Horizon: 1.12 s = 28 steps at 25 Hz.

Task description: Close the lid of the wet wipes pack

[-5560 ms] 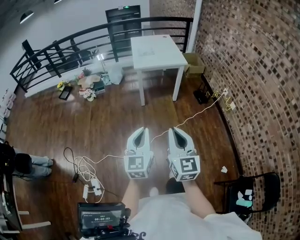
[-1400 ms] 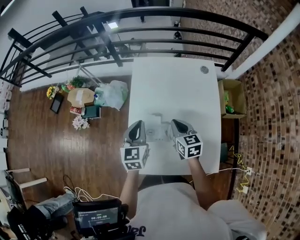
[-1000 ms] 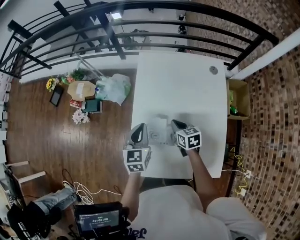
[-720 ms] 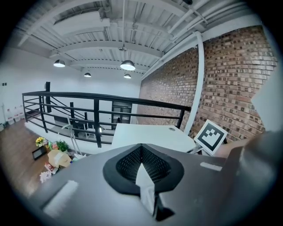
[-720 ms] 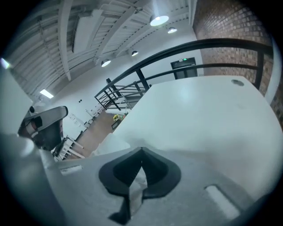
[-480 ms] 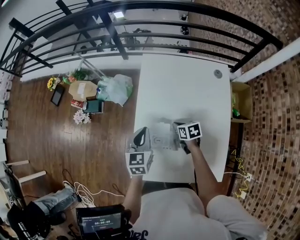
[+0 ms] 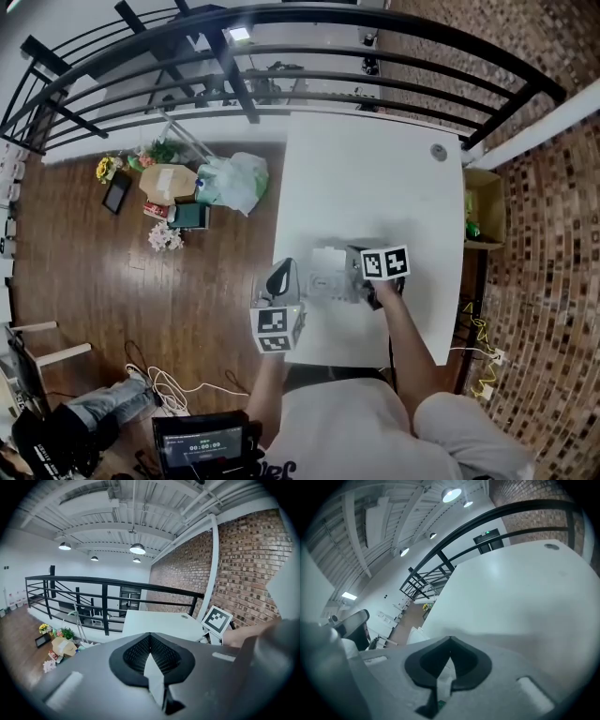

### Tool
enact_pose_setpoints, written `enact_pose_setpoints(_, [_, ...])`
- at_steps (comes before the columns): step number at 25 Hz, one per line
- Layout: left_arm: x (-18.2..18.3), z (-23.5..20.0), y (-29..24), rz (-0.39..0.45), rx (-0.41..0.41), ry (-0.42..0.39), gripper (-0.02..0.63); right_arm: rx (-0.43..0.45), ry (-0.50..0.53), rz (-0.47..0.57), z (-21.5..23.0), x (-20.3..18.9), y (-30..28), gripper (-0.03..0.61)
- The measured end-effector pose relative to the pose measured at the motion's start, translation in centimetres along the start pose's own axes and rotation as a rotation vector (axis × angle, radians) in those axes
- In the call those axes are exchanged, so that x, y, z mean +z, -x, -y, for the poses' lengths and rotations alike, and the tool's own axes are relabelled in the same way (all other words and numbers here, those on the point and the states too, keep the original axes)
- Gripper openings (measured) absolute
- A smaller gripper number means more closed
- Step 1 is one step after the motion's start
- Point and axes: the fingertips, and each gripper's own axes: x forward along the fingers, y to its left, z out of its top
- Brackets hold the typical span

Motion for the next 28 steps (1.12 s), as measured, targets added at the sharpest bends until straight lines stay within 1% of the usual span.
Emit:
enact_pose_setpoints(4, [-0.3,-0.2,0.1,-0.002,-0.010,0.002,0.017,0.024,0.020,0.060,-1.1,0.9,0.9,-0.009])
enact_pose_setpoints(9, [-1.1,0.2,0.8,-0.010,-0.026,0.001,0.017,0.091,0.102,0.151,-3.8,1.7,2.1,-0.009])
enact_pose_setpoints(13, [-1.1,0.2,1.2,0.013,-0.027,-0.018,0.017,0.104,0.177,0.129,-5.7,0.6,2.4,-0.009])
enact_pose_setpoints(17, [-1.8,0.2,1.8,-0.017,-0.034,-0.003,0.017,0.108,0.250,0.099,-7.7,-1.1,2.8,-0.009])
enact_pose_setpoints(20, [-2.3,0.1,2.3,-0.021,-0.037,-0.003,0.017,0.094,0.309,0.060,-8.8,-2.8,2.6,-0.009])
enact_pose_setpoints(24, [-3.2,0.2,2.4,-0.023,-0.045,-0.006,0.017,0.077,0.349,0.026,-9.6,-4.6,2.0,-0.009])
enact_pose_setpoints(26, [-3.7,0.5,2.5,-0.038,-0.058,0.001,0.017,0.071,0.355,0.019,-9.8,-5.3,1.9,-0.009])
enact_pose_setpoints(28, [-4.1,0.4,2.5,-0.035,-0.060,-0.005,0.017,0.071,0.362,0.013,-10.1,-5.9,1.7,-0.009])
